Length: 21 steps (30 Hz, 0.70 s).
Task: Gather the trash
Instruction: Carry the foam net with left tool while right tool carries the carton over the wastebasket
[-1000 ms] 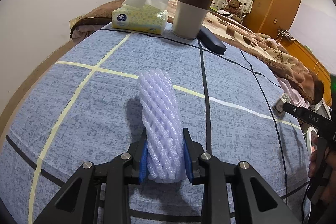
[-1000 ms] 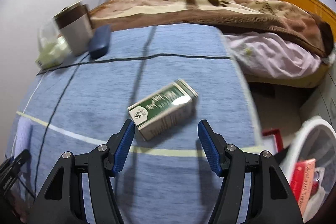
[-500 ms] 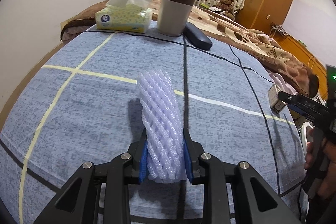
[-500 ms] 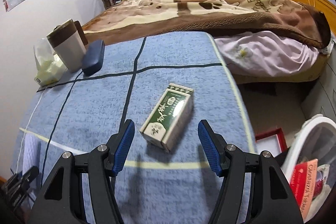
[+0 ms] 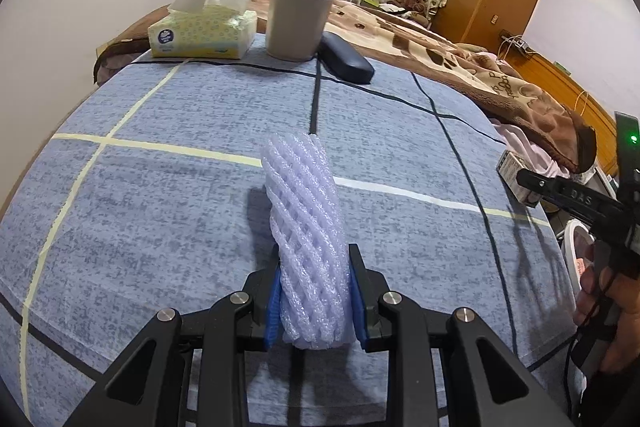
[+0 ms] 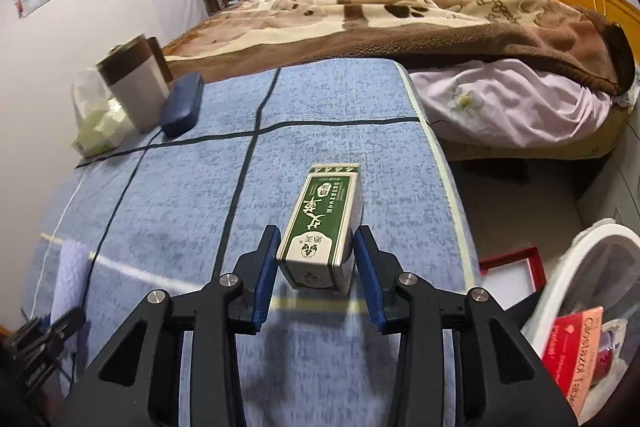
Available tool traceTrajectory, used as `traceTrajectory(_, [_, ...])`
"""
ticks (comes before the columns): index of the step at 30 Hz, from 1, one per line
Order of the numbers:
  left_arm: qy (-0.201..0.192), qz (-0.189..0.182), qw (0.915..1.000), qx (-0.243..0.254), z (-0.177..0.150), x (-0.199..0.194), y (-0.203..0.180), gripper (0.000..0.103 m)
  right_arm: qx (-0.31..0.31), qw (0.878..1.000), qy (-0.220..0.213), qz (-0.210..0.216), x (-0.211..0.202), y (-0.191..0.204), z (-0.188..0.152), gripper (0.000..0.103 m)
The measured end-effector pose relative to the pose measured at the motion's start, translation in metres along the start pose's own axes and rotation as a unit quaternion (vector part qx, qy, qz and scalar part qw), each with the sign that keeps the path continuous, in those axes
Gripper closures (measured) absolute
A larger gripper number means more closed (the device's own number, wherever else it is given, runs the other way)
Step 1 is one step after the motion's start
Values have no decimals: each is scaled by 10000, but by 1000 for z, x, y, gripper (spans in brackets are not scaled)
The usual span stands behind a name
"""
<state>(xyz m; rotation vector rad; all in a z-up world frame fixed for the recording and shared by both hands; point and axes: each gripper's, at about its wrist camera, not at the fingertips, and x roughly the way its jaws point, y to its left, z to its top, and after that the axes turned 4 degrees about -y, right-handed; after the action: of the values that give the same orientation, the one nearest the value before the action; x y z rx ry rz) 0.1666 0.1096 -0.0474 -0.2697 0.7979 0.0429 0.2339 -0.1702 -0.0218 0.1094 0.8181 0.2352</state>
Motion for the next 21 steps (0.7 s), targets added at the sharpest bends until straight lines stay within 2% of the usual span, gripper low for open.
traceTrajectory(7, [54, -129, 9998, 154, -9, -8, -26, 74, 10, 9994, 4, 337, -33, -10, -22, 66])
traceTrajectory(21, [66, -555, 9961, 689, -35, -42, -99, 74, 173, 9978, -183, 614, -90, -34, -54, 66])
